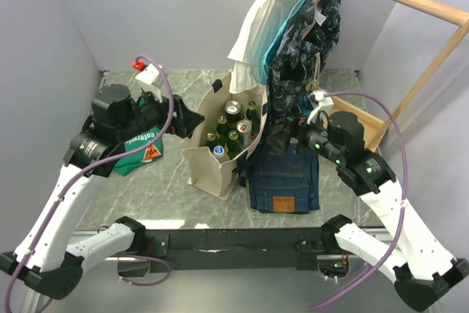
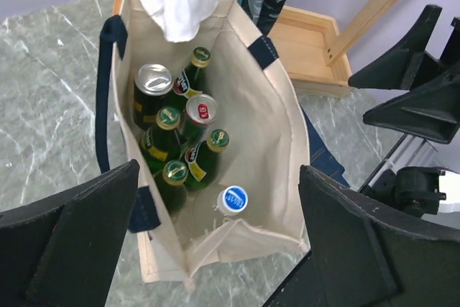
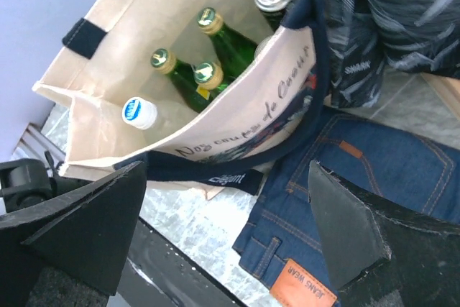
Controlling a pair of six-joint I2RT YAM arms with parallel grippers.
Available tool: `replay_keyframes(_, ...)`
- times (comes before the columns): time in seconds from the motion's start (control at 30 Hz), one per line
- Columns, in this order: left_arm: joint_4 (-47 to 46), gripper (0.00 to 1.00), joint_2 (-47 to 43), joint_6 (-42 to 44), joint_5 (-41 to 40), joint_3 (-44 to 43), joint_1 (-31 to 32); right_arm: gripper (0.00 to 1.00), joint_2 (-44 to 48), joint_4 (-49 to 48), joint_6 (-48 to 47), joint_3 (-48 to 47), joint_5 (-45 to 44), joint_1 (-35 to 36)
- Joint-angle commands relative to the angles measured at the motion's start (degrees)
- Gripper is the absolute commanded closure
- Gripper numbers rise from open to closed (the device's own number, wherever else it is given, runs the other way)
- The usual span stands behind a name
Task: Take the beverage out of the canvas bag
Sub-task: Take out the drink from the canvas bag.
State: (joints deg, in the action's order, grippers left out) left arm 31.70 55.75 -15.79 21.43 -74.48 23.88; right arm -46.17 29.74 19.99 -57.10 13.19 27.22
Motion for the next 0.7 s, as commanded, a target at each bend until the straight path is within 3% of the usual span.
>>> replay_keyframes(0.0, 4.33, 0.01, 4.71, 1.64, -11.74, -3.92, 7.20, 0.01, -4.09, 2.69, -2.06, -7.83, -5.88, 4.85)
replay_keyframes(0.13, 6.18, 0.01, 9.28, 3.22, -26.13, -5.15, 15.04, 0.01, -8.84, 3.14, -2.93, -10.57, -12.57, 8.37)
replay_keyframes(0.2, 4.78, 0.01, 11.57, 3.14, -28.54, -5.41, 16.98, 0.01, -11.30, 2.00, -3.20, -11.45, -14.23, 8.90)
replay_keyframes(0.43, 2.14, 0.01, 17.55, 1.64, -28.46, -8.49, 18.39, 0.01, -16.23, -0.38, -2.59, -11.90, -16.53, 9.69)
replay_keyframes(0.67, 1.26, 0.01, 16.50, 0.32, -27.76, -4.37, 19.62, 0.02, -15.97, 0.67, -1.09, -7.33, -15.48, 11.62)
